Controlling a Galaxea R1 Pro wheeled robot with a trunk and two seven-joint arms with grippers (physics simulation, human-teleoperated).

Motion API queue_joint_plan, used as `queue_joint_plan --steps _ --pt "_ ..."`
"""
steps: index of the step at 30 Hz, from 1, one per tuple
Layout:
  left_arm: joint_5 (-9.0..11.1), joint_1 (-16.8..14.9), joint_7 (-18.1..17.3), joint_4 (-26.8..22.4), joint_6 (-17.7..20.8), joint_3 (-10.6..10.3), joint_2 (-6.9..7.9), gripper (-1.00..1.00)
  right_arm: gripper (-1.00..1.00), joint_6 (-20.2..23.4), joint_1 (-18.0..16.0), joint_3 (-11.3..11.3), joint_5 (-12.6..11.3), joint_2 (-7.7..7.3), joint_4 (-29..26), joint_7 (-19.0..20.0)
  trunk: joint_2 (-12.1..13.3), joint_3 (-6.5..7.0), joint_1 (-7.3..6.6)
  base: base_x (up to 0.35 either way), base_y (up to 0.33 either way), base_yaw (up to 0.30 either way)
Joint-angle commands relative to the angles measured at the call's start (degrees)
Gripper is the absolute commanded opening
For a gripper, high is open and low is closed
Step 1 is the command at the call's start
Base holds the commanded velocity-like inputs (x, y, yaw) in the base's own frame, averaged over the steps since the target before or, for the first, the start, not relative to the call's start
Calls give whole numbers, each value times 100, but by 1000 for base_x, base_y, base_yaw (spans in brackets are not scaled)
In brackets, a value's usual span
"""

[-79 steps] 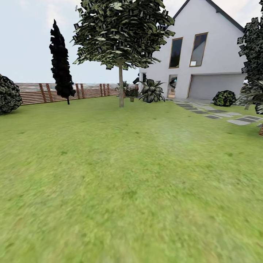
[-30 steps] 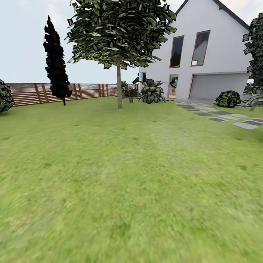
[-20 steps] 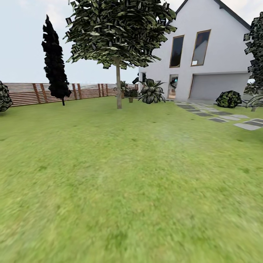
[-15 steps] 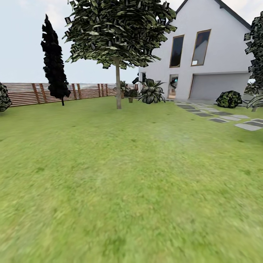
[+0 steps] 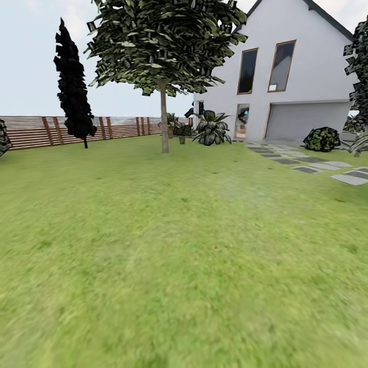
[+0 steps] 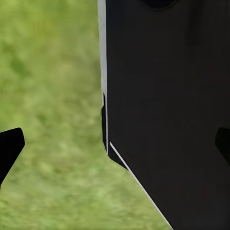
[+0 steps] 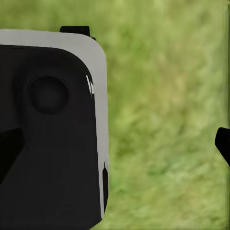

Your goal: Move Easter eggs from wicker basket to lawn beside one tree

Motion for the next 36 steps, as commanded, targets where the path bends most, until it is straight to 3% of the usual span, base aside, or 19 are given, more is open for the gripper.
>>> queue_joint_plan --steps 1,36 --pt "-1 0 -4 -5 3 0 1 100 100 -2 -2 -3 -2 0 -1 1 -2 -4 3 333 -123 0" --pt "-1 -1 -4 -7 5 0 3 100 100 -2 -2 -3 -2 0 -1 1 -2 -4 3 333 -123 0"
